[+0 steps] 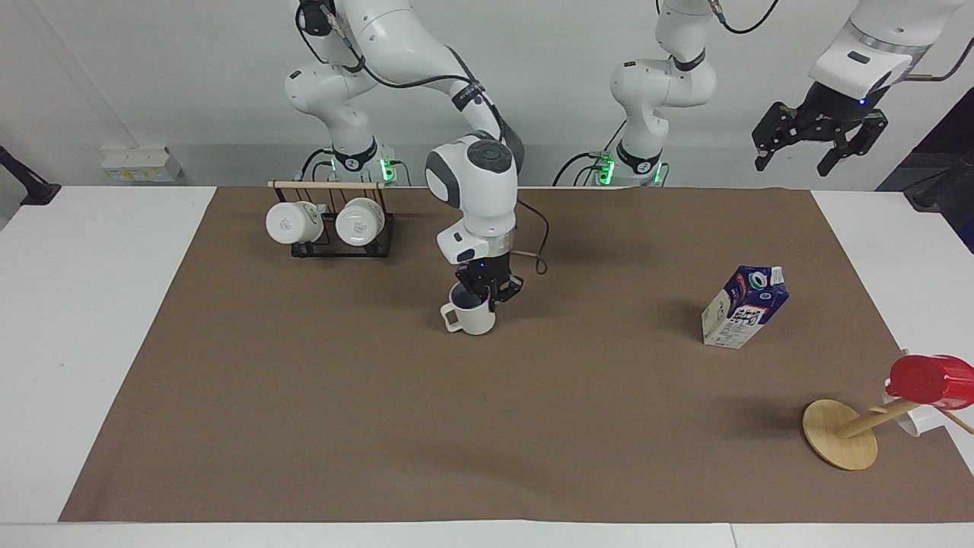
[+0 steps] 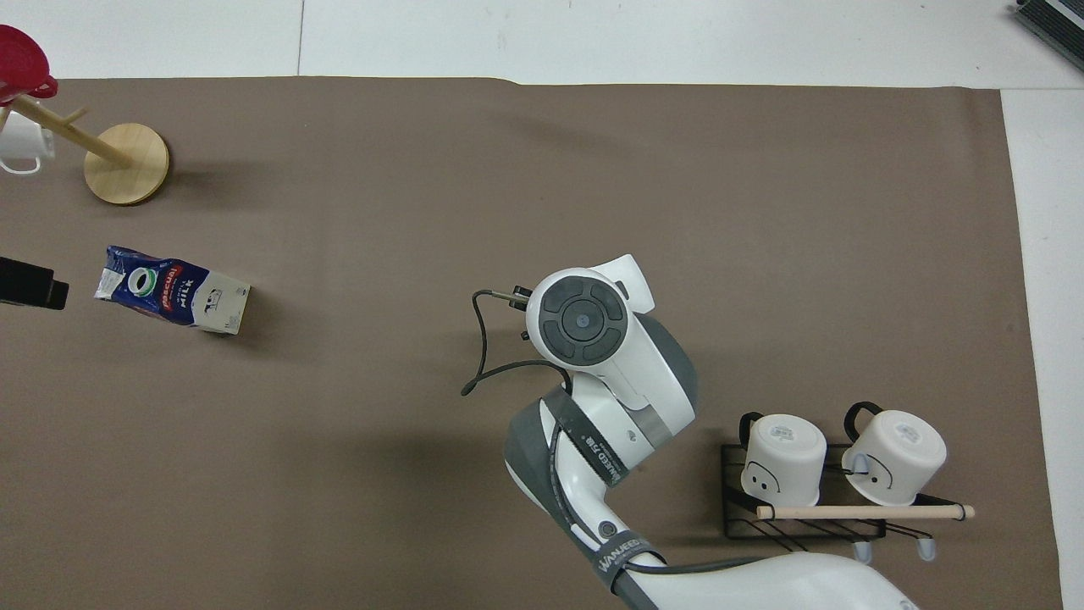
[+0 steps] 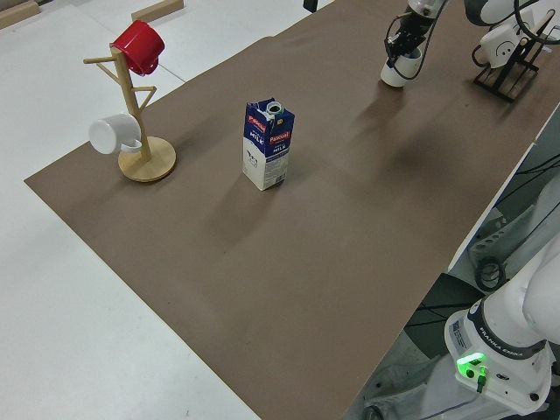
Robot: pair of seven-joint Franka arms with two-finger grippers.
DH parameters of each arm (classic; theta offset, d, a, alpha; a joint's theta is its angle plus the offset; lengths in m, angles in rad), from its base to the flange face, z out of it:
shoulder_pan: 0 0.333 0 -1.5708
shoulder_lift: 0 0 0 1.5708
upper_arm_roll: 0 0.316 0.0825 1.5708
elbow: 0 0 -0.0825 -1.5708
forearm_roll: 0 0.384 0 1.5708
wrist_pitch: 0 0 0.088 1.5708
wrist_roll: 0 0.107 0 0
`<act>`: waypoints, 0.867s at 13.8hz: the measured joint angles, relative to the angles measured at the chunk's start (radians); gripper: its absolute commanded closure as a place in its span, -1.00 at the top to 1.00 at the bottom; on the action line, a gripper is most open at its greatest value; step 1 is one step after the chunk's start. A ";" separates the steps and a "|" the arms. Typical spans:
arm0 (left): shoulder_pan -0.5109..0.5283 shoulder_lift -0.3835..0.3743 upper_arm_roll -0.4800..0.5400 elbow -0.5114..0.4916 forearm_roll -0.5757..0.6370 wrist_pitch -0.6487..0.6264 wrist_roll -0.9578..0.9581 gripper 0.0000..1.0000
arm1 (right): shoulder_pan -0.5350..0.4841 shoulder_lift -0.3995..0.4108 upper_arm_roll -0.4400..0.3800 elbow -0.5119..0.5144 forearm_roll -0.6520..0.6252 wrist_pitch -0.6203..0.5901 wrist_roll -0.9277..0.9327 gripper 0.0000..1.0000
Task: Place cup and milk on table
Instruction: 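Carry the white mug with the right gripper toward the table center, then release the mug and withdraw the right gripper while the left gripper reaches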
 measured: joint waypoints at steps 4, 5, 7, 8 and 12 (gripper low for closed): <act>0.000 0.000 0.000 0.000 0.000 0.000 0.000 1.00 | -0.001 0.000 -0.001 0.000 0.000 0.001 0.000 1.00; 0.000 0.000 0.000 0.000 0.000 0.001 0.000 1.00 | -0.001 0.000 -0.001 0.002 0.000 0.001 0.000 1.00; 0.000 0.000 0.000 0.000 0.000 0.013 0.000 1.00 | -0.006 -0.005 -0.001 0.008 0.000 0.001 -0.013 1.00; 0.000 0.000 0.001 0.000 0.000 0.033 0.000 1.00 | -0.014 -0.016 -0.002 0.011 0.000 -0.001 -0.031 1.00; 0.009 0.007 0.006 -0.007 0.000 0.083 0.002 1.00 | -0.087 -0.115 -0.007 0.019 0.024 -0.109 -0.193 1.00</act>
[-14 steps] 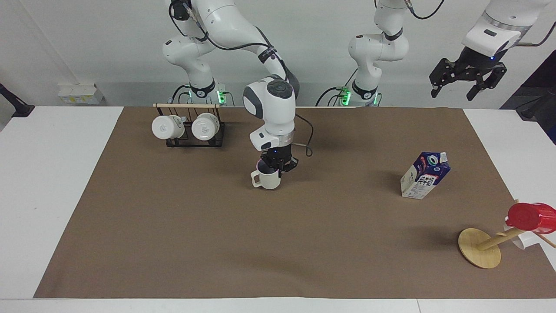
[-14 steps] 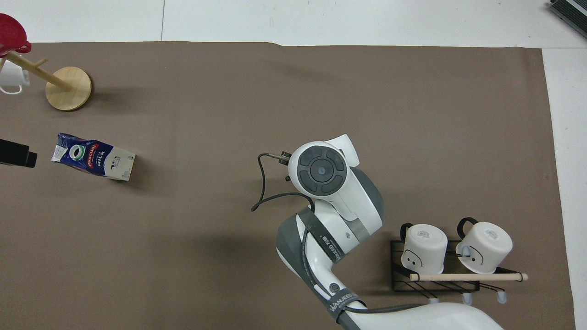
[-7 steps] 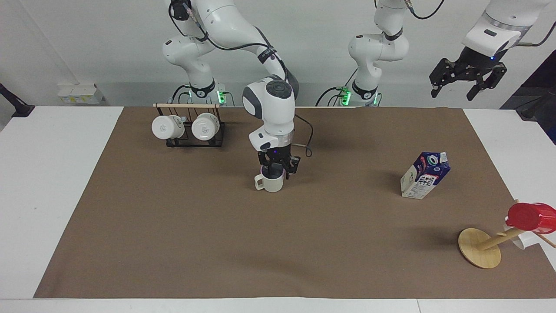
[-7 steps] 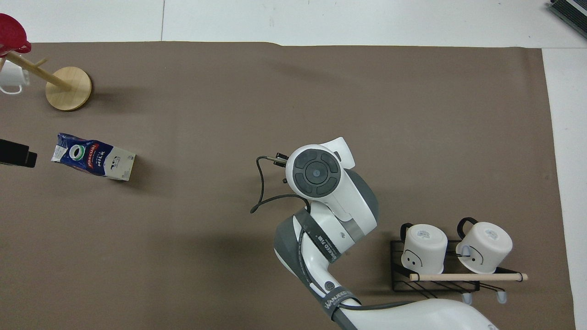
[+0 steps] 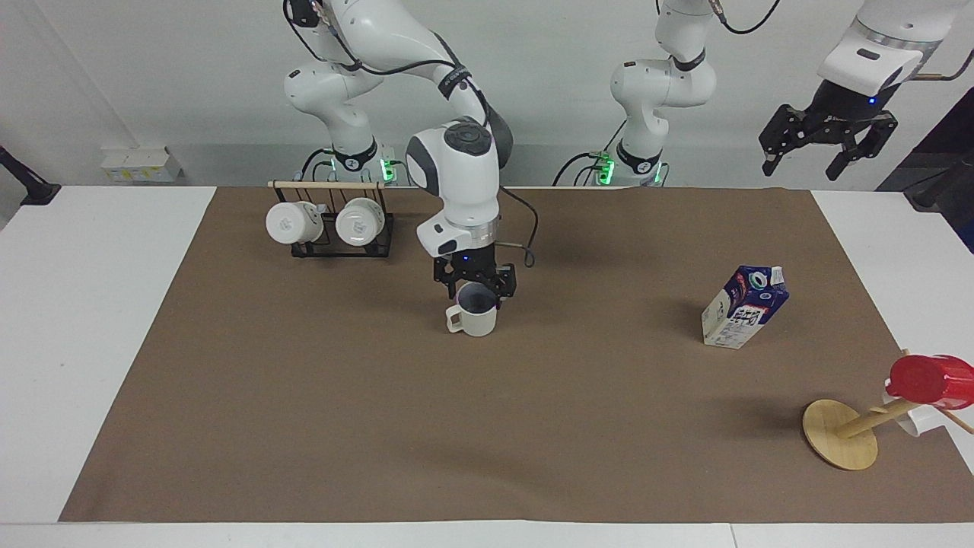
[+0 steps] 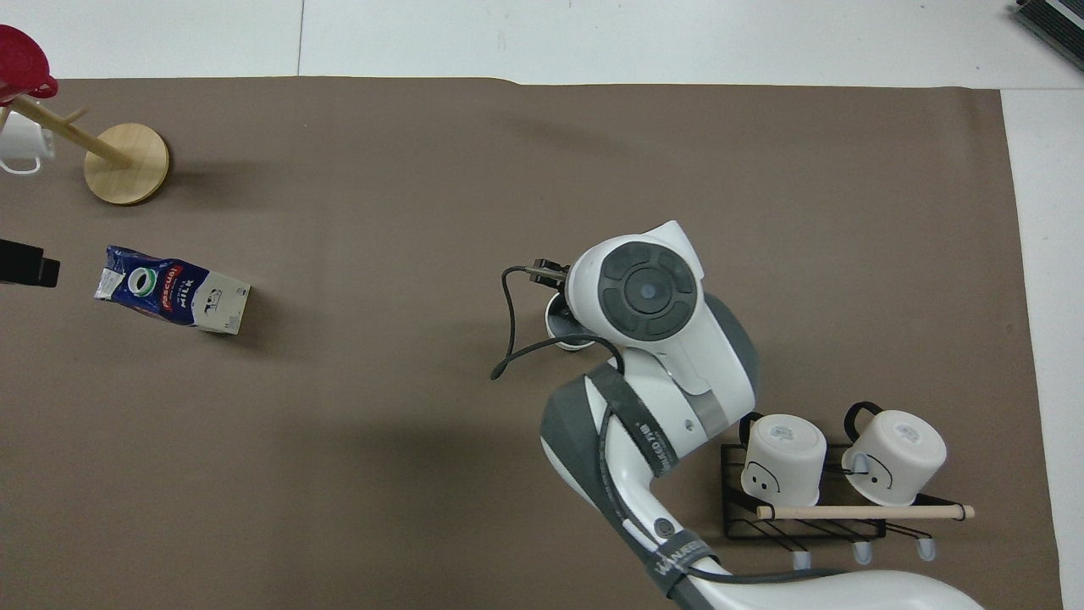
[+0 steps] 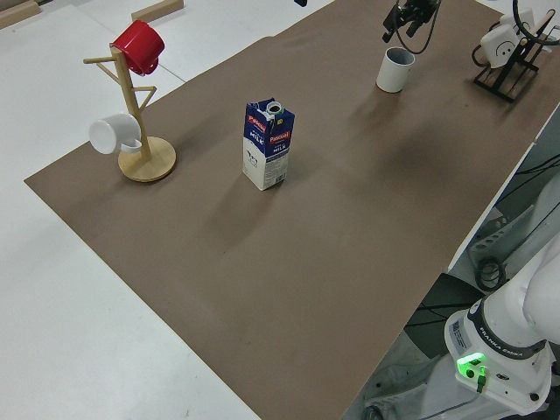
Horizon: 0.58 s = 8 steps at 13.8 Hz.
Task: Place cup and milk on table
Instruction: 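Release the mug and withdraw the right gripper while the left gripper reaches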
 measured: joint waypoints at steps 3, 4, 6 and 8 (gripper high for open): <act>0.018 0.015 0.003 -0.047 0.000 0.076 0.022 1.00 | -0.077 -0.091 -0.001 0.000 0.036 -0.125 -0.186 1.00; 0.028 0.019 0.004 -0.070 0.000 0.098 0.037 1.00 | -0.095 -0.114 -0.001 0.000 0.042 -0.168 -0.234 1.00; 0.041 0.024 0.006 -0.127 0.000 0.159 0.056 1.00 | -0.132 -0.162 -0.002 -0.001 0.043 -0.277 -0.324 1.00; 0.044 0.026 0.006 -0.196 0.000 0.231 0.058 1.00 | -0.191 -0.209 -0.002 -0.001 0.043 -0.358 -0.415 1.00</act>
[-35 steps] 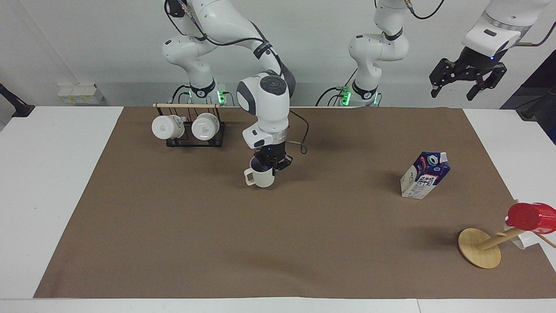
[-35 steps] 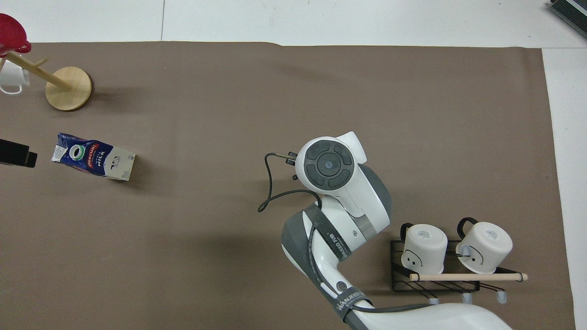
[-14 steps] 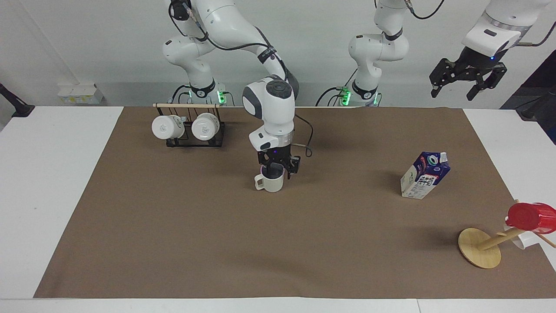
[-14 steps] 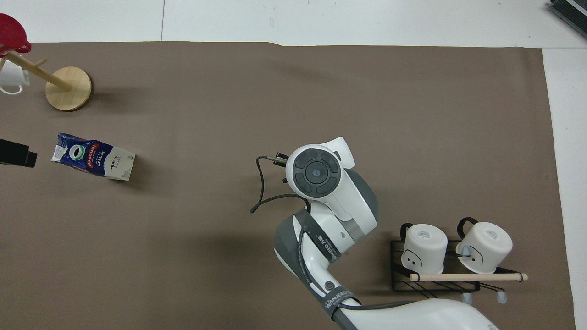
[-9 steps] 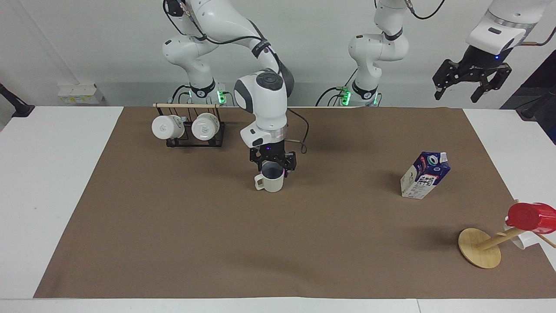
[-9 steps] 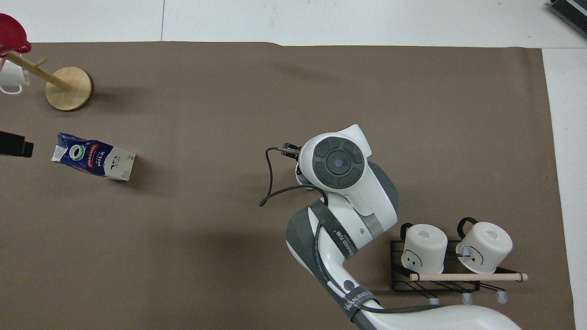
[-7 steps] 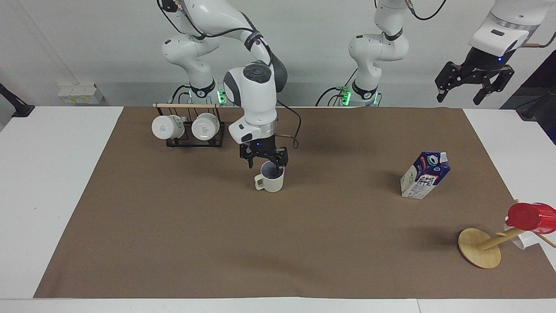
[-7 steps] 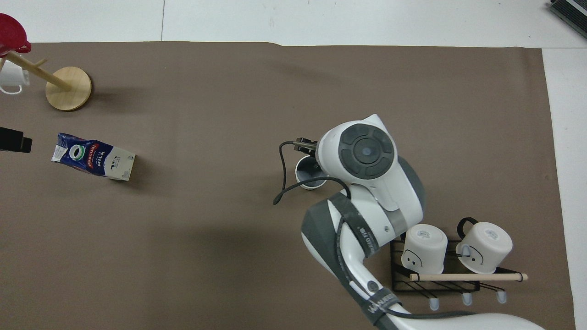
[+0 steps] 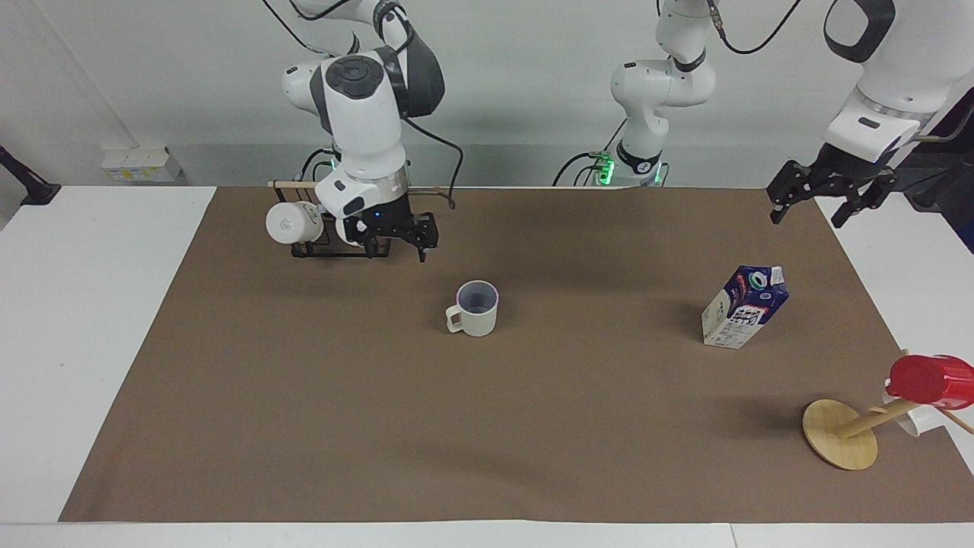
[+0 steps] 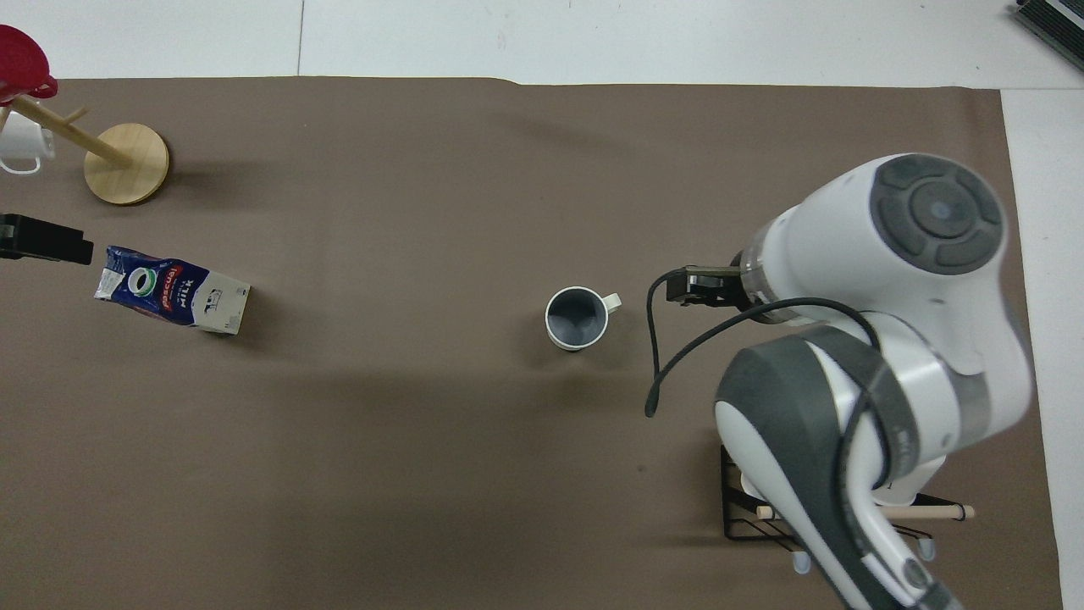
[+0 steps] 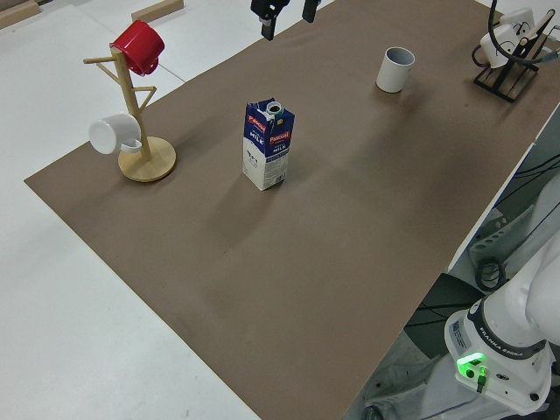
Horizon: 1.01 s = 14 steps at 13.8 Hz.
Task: Place cup and milk on table
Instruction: 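Release the mug and withdraw the right gripper while the left gripper reaches, then grasp the milk carton with the left gripper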
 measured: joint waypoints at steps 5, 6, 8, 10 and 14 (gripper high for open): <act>0.007 0.002 0.000 -0.139 0.000 0.128 0.003 1.00 | -0.157 -0.090 -0.007 0.000 0.001 -0.098 -0.191 1.00; 0.007 0.002 0.000 -0.159 0.000 0.146 0.003 1.00 | -0.178 -0.105 -0.009 0.001 0.001 -0.117 -0.206 1.00; 0.007 0.002 0.000 -0.194 0.000 0.189 0.004 1.00 | -0.214 -0.127 -0.011 0.016 0.001 -0.160 -0.237 1.00; 0.007 0.002 0.000 -0.233 0.000 0.250 0.007 1.00 | -0.259 -0.138 -0.014 0.065 0.001 -0.218 -0.273 1.00; 0.008 0.009 0.000 -0.282 0.000 0.317 0.010 1.00 | -0.321 -0.148 -0.017 0.180 0.000 -0.313 -0.303 1.00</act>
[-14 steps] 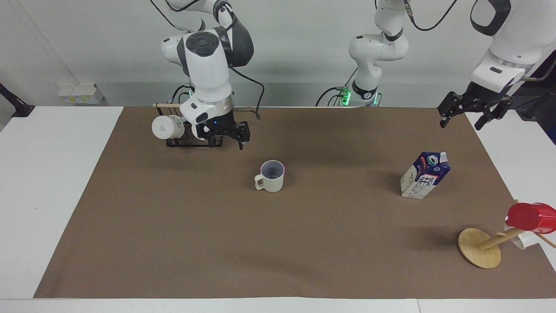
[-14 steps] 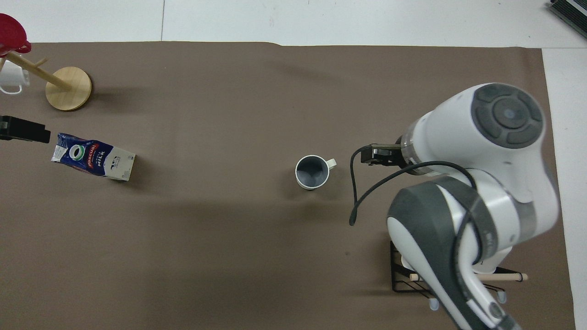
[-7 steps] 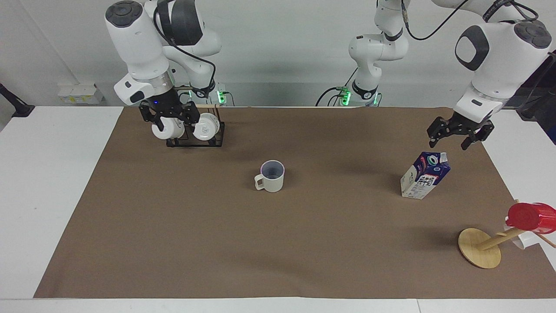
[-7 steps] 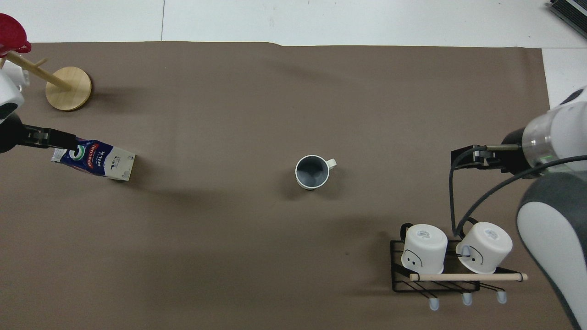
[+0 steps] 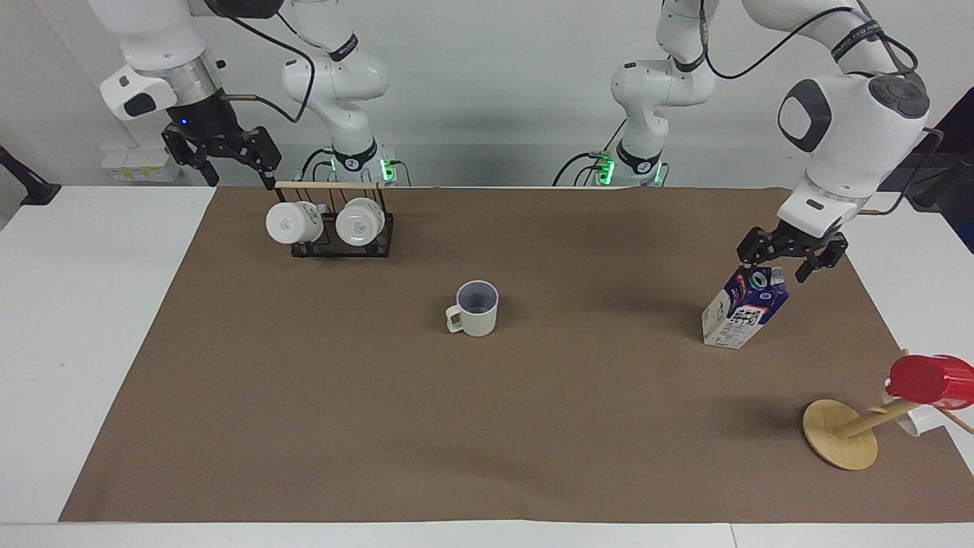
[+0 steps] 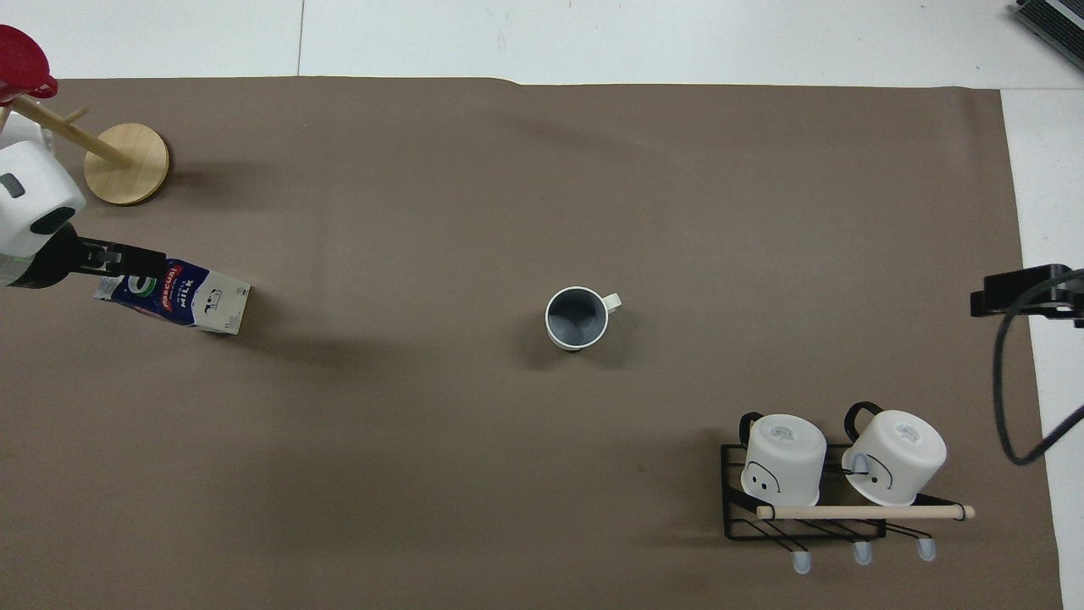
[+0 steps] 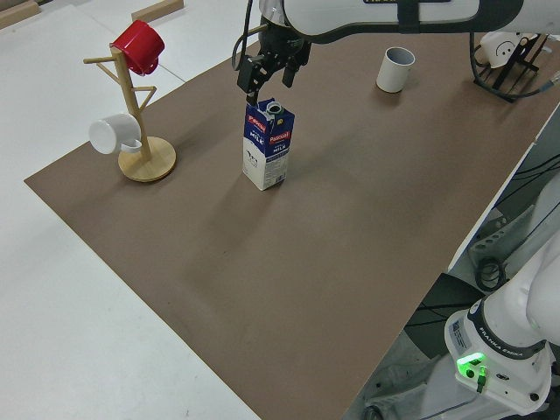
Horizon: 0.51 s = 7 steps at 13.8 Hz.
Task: Place cup and milk on table
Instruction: 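Grasp the milk carton with the left gripper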
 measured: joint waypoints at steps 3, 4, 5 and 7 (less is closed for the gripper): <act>0.000 0.006 0.000 -0.039 0.000 0.046 0.010 1.00 | 0.000 -0.009 0.002 0.027 0.000 -0.016 0.000 1.00; 0.000 0.006 0.000 -0.056 0.000 0.062 0.011 1.00 | 0.000 -0.012 0.004 0.028 0.000 -0.029 0.000 1.00; 0.000 0.007 0.000 -0.070 0.000 0.074 0.011 1.00 | 0.001 -0.012 0.006 0.031 0.000 -0.051 0.000 1.00; 0.000 0.007 0.000 -0.083 0.000 0.080 0.012 1.00 | 0.000 -0.008 0.004 0.052 -0.001 -0.077 0.000 1.00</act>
